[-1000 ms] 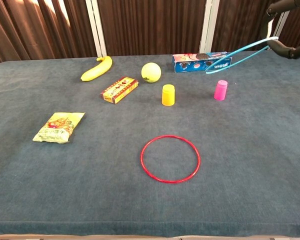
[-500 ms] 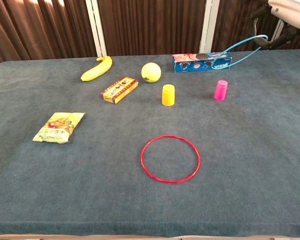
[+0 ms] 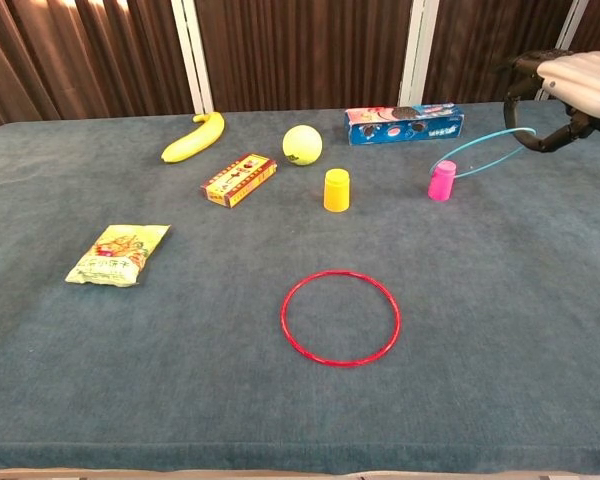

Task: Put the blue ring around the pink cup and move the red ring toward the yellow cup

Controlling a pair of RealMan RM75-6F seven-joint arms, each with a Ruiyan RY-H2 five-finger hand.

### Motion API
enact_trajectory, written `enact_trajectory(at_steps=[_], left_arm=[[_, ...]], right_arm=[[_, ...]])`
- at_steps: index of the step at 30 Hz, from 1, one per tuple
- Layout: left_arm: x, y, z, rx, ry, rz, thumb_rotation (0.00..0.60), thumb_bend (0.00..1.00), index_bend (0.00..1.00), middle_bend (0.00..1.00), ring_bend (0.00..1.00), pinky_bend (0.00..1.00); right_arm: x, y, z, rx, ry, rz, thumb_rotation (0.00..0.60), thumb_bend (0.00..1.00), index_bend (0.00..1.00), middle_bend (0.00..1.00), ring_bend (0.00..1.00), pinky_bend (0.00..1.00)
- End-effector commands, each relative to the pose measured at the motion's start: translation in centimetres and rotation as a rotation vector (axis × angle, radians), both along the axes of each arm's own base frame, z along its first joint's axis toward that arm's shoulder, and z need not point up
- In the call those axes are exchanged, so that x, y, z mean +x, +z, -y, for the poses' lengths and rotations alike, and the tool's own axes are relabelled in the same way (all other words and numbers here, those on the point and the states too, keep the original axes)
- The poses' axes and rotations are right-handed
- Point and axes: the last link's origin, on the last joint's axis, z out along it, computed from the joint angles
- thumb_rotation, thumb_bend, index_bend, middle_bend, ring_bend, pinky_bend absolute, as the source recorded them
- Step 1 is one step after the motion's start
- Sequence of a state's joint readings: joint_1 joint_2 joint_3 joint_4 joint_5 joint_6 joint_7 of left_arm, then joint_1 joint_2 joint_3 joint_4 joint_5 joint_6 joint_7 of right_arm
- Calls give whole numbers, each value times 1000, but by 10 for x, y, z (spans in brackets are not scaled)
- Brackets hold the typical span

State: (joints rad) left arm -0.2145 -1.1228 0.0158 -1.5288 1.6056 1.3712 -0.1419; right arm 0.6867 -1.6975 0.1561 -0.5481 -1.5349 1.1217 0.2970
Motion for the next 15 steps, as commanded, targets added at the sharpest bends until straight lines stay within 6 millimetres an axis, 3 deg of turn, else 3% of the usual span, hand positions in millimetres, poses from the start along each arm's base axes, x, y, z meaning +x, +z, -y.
enact_trajectory(at_steps=[1,4,6,8,9,12,15], left_arm=[[0,0,1,-2,-1,-1,600,470,75,0,0,90],[0,0,1,-4,-3,-1,600,471,75,0,0,90],[0,0,2,-3,-3,-2,600,471,77,0,0,90],[0,1,2,-4,-1,1,600,471,78,0,0,90],[-1,1,2,-4,0,2,600,471,78,0,0,90],[-1,3,2,-2,3,6,600,471,79,0,0,90],[-1,4,2,-1,2,13,600,471,79,0,0,90]], right_arm=[[-6,-7,-5,20,-2,-23,600,551,832,175,0,0],[-12,-11,-6,31,-21,-37,600,551,754,176,0,0],[-16,-15,-6,44,-51,-42,600,546,582,162,0,0],[-18,-19,-6,58,-81,-44,600,485,310,111,0,0],[-19,-21,-6,66,-89,-48,600,455,240,93,0,0],[-19,-23,-8,71,-92,-53,600,393,103,62,0,0],[-19,-17,-14,67,-80,-45,600,371,32,45,0,0]])
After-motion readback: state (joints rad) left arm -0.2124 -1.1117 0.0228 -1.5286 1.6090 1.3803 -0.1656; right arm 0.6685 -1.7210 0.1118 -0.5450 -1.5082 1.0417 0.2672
